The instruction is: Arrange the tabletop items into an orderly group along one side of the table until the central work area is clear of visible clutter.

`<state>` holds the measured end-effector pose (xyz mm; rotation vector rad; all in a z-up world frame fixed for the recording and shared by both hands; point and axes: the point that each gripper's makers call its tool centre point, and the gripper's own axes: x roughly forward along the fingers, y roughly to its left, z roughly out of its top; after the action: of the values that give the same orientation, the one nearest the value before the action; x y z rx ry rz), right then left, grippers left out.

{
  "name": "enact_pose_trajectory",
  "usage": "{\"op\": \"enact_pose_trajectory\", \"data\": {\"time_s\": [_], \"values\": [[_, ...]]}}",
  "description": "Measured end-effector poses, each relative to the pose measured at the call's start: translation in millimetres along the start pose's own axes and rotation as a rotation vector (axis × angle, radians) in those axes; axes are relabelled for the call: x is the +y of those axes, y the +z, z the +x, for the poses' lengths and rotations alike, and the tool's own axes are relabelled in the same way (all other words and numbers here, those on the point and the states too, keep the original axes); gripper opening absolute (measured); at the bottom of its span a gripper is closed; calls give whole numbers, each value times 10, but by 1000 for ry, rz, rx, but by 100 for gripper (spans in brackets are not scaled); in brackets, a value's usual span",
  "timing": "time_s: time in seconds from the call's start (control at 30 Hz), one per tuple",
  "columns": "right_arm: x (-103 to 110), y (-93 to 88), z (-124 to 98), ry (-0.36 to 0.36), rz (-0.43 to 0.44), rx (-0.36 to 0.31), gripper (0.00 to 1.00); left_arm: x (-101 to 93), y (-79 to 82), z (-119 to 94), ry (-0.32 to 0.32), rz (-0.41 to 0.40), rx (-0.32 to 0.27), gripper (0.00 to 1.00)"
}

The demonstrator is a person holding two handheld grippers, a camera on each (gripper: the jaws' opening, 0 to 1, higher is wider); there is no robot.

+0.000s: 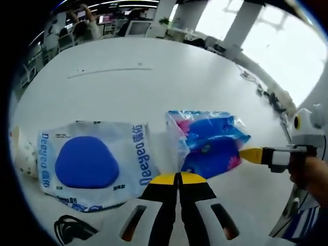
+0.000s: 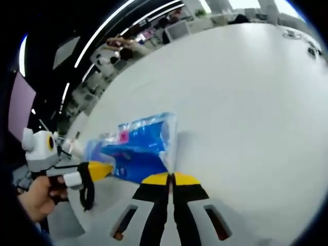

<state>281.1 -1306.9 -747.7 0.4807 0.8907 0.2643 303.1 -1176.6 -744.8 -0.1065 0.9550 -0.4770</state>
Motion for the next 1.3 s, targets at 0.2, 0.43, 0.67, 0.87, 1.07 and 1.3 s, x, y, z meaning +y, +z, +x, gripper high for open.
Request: {"op": "enact_pose_trajectory", "data": {"time_s": [0.2, 0.43, 0.67, 0.87, 1.07, 1.3], "values": [[-14, 29, 34, 1, 14, -5, 0, 6, -26, 37, -1, -16, 12, 0], [-27, 32, 67, 0, 18, -5, 0, 13, 0, 40, 1, -38, 2, 0], [-21, 18, 80, 6, -2, 0, 0, 11, -20, 37, -1, -24, 3, 0], [-16, 21, 88, 10, -35, -4, 0, 14, -30, 41, -2, -18, 1, 0], [2, -16, 117, 14, -102, 5, 5, 12, -32, 42, -7, -3, 2, 1], [0, 9, 116, 9, -142, -9, 17, 10, -11, 17, -5, -10, -13, 2]]}}
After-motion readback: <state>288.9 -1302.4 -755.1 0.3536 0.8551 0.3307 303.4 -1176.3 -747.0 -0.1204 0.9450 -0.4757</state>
